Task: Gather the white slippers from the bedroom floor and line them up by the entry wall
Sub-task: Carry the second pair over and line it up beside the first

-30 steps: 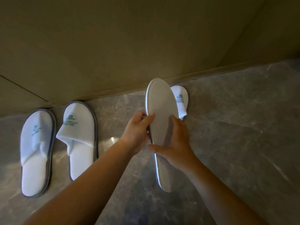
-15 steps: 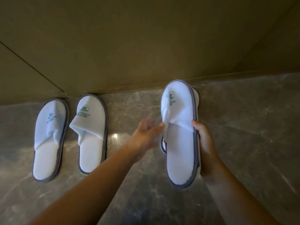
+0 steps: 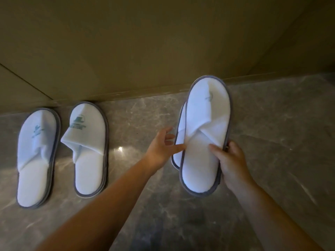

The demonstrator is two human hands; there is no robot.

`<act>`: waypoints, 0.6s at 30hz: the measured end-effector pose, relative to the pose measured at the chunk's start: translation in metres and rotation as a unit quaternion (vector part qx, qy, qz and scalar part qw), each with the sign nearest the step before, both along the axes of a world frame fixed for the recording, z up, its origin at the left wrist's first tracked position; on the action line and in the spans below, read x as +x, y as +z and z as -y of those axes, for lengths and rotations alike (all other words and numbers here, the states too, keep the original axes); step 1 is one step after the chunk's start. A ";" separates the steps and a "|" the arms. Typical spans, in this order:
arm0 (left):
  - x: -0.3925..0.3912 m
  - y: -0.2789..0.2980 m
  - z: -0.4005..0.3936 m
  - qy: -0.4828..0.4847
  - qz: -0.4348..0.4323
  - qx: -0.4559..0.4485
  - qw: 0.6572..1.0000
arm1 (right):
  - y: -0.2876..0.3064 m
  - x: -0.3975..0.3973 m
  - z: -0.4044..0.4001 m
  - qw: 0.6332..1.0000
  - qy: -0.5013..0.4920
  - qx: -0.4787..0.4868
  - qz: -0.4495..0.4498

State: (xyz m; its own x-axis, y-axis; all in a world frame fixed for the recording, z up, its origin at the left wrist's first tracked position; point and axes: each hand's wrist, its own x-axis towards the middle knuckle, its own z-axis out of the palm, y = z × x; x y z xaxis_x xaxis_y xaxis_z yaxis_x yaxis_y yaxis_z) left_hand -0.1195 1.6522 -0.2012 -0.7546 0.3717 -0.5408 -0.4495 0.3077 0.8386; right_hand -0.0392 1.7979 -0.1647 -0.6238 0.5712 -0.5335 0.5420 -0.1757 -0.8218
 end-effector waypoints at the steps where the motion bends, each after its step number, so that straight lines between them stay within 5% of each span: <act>1: -0.001 -0.011 -0.002 -0.001 -0.016 -0.041 0.999 | -0.001 0.005 -0.010 1.000 -0.015 0.021 0.007; 11: 0.008 -0.060 -0.046 -0.079 -0.113 -0.357 0.924 | -0.037 0.056 -0.050 0.997 -0.039 0.054 0.048; 18: 0.013 -0.062 -0.068 -0.117 -0.126 -0.424 0.889 | -0.048 0.062 -0.058 0.995 -0.045 0.062 0.062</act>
State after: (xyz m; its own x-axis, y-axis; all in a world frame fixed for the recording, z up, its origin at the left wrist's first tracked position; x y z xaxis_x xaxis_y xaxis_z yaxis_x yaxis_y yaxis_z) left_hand -0.1062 1.7199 -0.2633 -0.8472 0.0739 -0.5262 -0.1203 0.9379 0.3254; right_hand 0.0231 1.8559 -0.2125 -0.5017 0.6880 -0.5243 0.6272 -0.1282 -0.7683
